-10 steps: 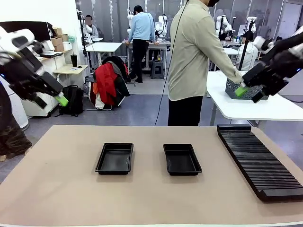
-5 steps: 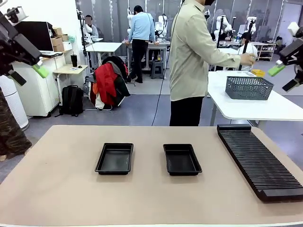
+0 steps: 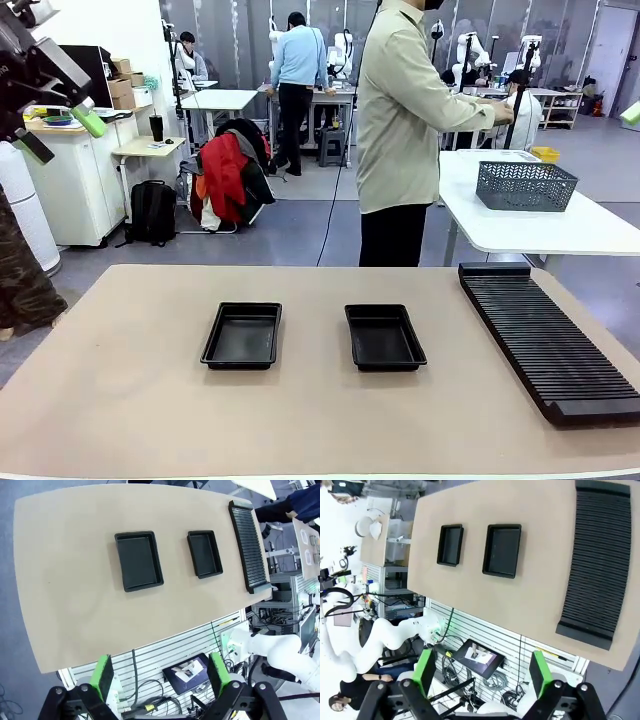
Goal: Inspect and transfer BCBs to ESD trays.
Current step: Pick up the Blank PCB from the PCB Rack and place it in the left ESD tray.
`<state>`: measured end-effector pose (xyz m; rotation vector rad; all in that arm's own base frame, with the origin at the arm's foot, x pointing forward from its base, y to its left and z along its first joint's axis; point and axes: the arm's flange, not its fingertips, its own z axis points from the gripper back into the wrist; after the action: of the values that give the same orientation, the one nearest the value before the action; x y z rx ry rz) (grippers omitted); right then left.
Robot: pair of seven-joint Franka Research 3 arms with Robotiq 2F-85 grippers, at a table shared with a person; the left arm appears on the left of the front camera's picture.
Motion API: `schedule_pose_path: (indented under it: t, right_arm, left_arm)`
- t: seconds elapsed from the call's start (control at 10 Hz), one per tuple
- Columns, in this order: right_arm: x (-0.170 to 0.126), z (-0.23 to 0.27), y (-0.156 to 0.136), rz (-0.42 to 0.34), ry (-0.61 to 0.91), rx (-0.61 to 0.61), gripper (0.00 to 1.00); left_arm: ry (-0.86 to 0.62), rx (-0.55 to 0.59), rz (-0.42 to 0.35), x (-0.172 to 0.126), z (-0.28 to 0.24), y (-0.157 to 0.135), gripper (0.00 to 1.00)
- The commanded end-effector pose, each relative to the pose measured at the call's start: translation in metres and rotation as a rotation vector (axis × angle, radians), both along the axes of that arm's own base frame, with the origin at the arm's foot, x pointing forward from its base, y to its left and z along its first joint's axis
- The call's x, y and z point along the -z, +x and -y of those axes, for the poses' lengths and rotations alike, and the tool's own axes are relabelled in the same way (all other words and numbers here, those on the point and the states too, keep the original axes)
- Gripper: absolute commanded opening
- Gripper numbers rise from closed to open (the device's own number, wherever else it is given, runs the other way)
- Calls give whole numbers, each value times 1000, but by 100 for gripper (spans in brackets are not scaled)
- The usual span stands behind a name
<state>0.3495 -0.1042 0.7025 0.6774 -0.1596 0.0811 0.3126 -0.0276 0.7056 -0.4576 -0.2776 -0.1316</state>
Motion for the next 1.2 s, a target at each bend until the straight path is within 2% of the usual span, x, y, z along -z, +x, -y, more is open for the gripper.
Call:
schedule_pose_path:
  t: [0.0,0.1,0.2,0.7,0.9,1.1]
  right_arm:
    - [-8,5,7,-11,42,11,100]
    - [-6,4,11,-7,34,-8,100]
    - [-4,5,1,2,4,7,100]
    - [-7,6,6,4,6,10,100]
    - [-32,14,-5,53,-47,46,100]
    - [-45,16,-10,95,-67,52,100]
  left_arm:
    - [-22,-38,-35,-8,-1,2,100]
    - [0,-66,-38,-5,-1,4,100]
    - [0,-16,-7,-4,0,-1,100]
    - [8,-32,-11,-6,1,1,100]
    - [26,-83,-1,-21,4,-14,100]
    - [61,-100,10,-34,10,-20,100]
